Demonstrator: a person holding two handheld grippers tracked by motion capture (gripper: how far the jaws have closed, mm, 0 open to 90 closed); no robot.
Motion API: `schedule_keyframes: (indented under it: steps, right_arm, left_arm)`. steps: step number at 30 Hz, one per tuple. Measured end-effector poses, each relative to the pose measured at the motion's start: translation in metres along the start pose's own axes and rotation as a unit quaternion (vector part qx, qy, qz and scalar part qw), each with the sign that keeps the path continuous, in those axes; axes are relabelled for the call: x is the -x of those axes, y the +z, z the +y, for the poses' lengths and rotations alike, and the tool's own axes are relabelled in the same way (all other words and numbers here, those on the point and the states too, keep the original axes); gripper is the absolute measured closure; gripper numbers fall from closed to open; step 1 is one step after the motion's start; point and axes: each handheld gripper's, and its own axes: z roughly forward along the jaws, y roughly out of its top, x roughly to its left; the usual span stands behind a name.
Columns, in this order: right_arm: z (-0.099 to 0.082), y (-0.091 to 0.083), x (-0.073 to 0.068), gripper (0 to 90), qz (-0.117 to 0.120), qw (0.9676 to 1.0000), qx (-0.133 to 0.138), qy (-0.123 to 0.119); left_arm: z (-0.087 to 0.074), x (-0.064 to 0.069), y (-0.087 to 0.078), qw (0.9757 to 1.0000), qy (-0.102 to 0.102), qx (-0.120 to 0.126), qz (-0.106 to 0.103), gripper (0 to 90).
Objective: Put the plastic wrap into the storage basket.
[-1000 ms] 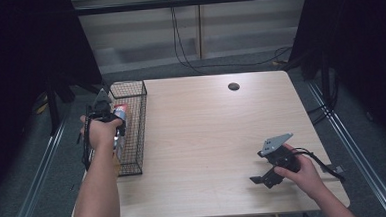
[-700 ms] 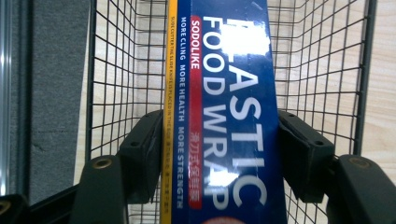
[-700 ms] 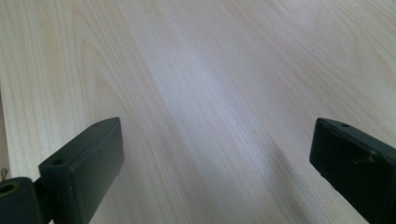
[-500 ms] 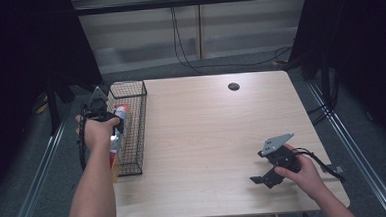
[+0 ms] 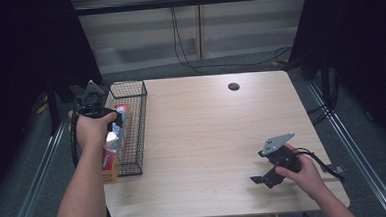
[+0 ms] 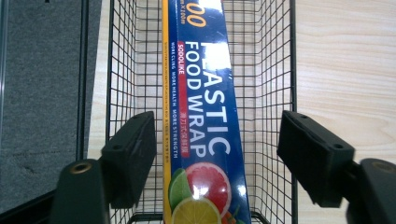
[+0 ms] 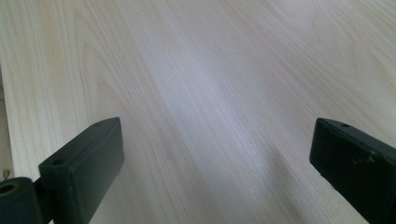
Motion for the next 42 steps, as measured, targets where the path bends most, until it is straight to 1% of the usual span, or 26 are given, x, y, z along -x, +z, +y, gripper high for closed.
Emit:
schedule_keyframes:
  steps: [1, 2, 5, 7, 8, 9, 11, 12, 15, 16, 22, 23, 25, 26, 29, 30, 32, 33, 36, 37, 39, 40, 41, 42]
  right_arm:
    - [0.000, 0.000, 0.000, 2.8, 0.000, 1.0000, 0.001, -0.002]
    - [0.000, 0.000, 0.000, 2.8, 0.000, 1.0000, 0.001, -0.001]
    - [0.000, 0.000, 0.000, 2.8, -0.002, 1.0000, 0.001, 0.002]
    - [0.000, 0.000, 0.000, 2.8, 0.001, 1.0000, 0.001, 0.001]
    - [0.000, 0.000, 0.000, 2.8, 0.001, 1.0000, 0.001, 0.001]
    - [0.000, 0.000, 0.000, 2.8, -0.001, 1.0000, 0.001, 0.002]
    - [0.000, 0.000, 0.000, 2.8, -0.003, 1.0000, 0.000, 0.002]
    - [0.000, 0.000, 0.000, 2.8, -0.001, 1.0000, 0.002, 0.001]
    - [0.000, 0.001, 0.000, 2.8, 0.001, 1.0000, 0.000, 0.001]
    - [0.000, 0.001, 0.000, 2.8, 0.001, 1.0000, 0.000, 0.000]
    - [0.000, 0.001, -0.001, 2.8, 0.002, 1.0000, 0.001, 0.001]
    - [0.000, 0.001, -0.001, 2.8, 0.002, 1.0000, 0.000, 0.001]
    - [0.000, 0.001, -0.001, 2.8, 0.000, 1.0000, 0.000, 0.002]
    - [0.000, 0.002, -0.001, 2.8, -0.001, 1.0000, 0.001, 0.000]
    - [0.000, 0.001, -0.001, 2.8, 0.003, 1.0000, 0.001, 0.000]
    - [0.000, 0.001, -0.001, 2.8, 0.003, 1.0000, 0.001, 0.001]
    - [0.000, 0.001, -0.001, 2.8, 0.003, 1.0000, 0.001, -0.002]
    - [0.000, 0.000, -0.001, 2.8, 0.003, 1.0000, 0.000, 0.000]
    - [0.000, 0.000, -0.001, 2.8, 0.001, 1.0000, 0.000, -0.001]
    - [0.000, 0.000, -0.001, 2.8, 0.002, 1.0000, 0.000, -0.002]
    - [0.000, 0.000, -0.001, 2.8, 0.003, 1.0000, 0.001, -0.002]
    - [0.000, 0.000, -0.001, 2.8, 0.002, 1.0000, 0.000, -0.001]
    - [0.000, 0.000, -0.001, 2.8, 0.002, 1.0000, 0.000, -0.001]
    - [0.000, 0.000, -0.001, 2.8, 0.003, 1.0000, 0.000, 0.000]
  left_arm:
    - [0.000, 0.001, -0.001, 1.0000, -0.003, 0.000, -0.008, 26.6]
    - [-0.001, 0.001, -0.001, 0.9999, 0.004, 0.000, -0.010, 25.9]
    - [-0.002, 0.003, -0.003, 0.9999, 0.006, 0.002, -0.016, 23.4]
    - [-0.002, 0.004, -0.004, 0.9997, 0.010, 0.006, -0.023, 21.9]
    - [-0.002, 0.004, -0.004, 0.9995, 0.012, 0.006, -0.029, 21.2]
    - [-0.002, 0.005, -0.005, 0.9994, 0.018, 0.007, -0.029, 20.6]
    - [-0.003, 0.007, -0.006, 0.9992, 0.021, 0.009, -0.033, 19.7]
    - [-0.003, 0.008, -0.007, 0.9990, 0.027, 0.008, -0.035, 19.0]
    - [-0.005, 0.011, -0.007, 0.9984, 0.031, 0.013, -0.045, 17.1]
    - [-0.005, 0.011, -0.008, 0.9980, 0.035, 0.012, -0.051, 16.3]
    - [-0.008, 0.016, -0.010, 0.9970, 0.046, 0.020, -0.059, 13.8]
    - [-0.008, 0.016, -0.010, 0.9966, 0.051, 0.022, -0.061, 13.8]
    - [-0.009, 0.019, -0.012, 0.9961, 0.052, 0.024, -0.068, 13.6]
    - [-0.010, 0.019, -0.013, 0.9957, 0.059, 0.022, -0.068, 13.6]
    - [-0.011, 0.023, -0.014, 0.9948, 0.065, 0.024, -0.075, 13.3]
    - [-0.012, 0.025, -0.014, 0.9945, 0.064, 0.028, -0.078, 13.3]
    - [-0.015, 0.029, -0.014, 0.9935, 0.074, 0.026, -0.083, 13.3]
    - [-0.015, 0.030, -0.014, 0.9928, 0.079, 0.029, -0.086, 13.3]
    - [-0.018, 0.035, -0.016, 0.9914, 0.086, 0.034, -0.093, 13.3]
    - [-0.018, 0.037, -0.016, 0.9907, 0.091, 0.034, -0.095, 13.2]
    - [-0.020, 0.041, -0.016, 0.9894, 0.095, 0.037, -0.104, 13.2]
    - [-0.021, 0.043, -0.016, 0.9888, 0.102, 0.037, -0.103, 13.2]
    - [-0.022, 0.046, -0.016, 0.9887, 0.103, 0.036, -0.103, 13.2]
    - [-0.022, 0.047, -0.015, 0.9880, 0.108, 0.037, -0.105, 13.2]
